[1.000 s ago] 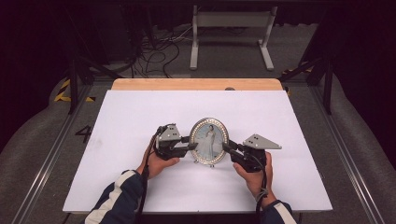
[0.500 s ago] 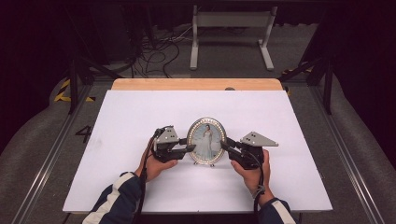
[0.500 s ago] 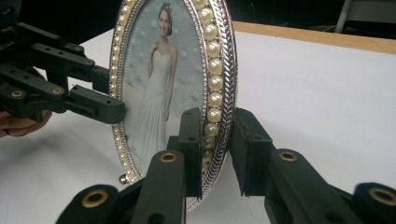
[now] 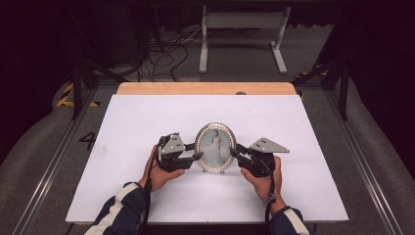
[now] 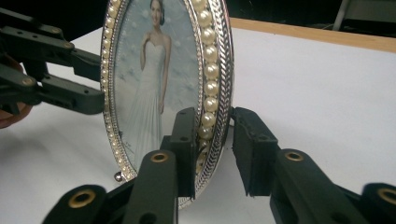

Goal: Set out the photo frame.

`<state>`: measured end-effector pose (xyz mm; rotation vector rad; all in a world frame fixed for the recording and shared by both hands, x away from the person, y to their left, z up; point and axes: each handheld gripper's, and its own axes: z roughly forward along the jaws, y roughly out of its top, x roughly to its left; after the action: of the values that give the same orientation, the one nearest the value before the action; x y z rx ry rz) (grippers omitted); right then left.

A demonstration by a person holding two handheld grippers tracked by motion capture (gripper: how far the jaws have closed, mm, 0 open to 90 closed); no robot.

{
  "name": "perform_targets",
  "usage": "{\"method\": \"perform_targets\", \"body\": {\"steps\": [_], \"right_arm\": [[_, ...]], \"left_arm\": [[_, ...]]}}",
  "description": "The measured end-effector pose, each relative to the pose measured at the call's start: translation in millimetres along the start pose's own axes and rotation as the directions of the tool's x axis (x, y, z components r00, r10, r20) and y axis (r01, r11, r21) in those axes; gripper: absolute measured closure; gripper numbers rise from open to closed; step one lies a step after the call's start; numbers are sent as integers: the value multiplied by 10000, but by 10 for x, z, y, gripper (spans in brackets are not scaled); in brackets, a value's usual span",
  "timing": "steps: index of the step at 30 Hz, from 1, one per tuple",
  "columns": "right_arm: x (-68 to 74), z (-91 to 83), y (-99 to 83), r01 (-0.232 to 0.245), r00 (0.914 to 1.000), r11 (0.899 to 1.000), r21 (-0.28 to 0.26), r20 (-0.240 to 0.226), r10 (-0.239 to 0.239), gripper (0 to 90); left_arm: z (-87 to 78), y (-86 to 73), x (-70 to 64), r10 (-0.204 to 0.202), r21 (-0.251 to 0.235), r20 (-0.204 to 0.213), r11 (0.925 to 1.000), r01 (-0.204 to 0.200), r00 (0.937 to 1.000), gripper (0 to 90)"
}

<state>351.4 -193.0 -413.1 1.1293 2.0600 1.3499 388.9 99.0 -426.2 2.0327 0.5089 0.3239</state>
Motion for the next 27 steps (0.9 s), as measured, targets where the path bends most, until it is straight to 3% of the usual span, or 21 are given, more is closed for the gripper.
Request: {"method": "perform_targets", "body": {"steps": [5,27], "right_arm": [[-7,6,-17,-18,10000,10000,73,-76,19,688],[-16,54,-6,19,9995,9999,118,-300,-15,726]], "left_arm": [[-4,-15,26,47,86,-11,10000,-47,10000,691],[-33,-30,-6,9,187,-154,9998,-6,9999,699]]}}
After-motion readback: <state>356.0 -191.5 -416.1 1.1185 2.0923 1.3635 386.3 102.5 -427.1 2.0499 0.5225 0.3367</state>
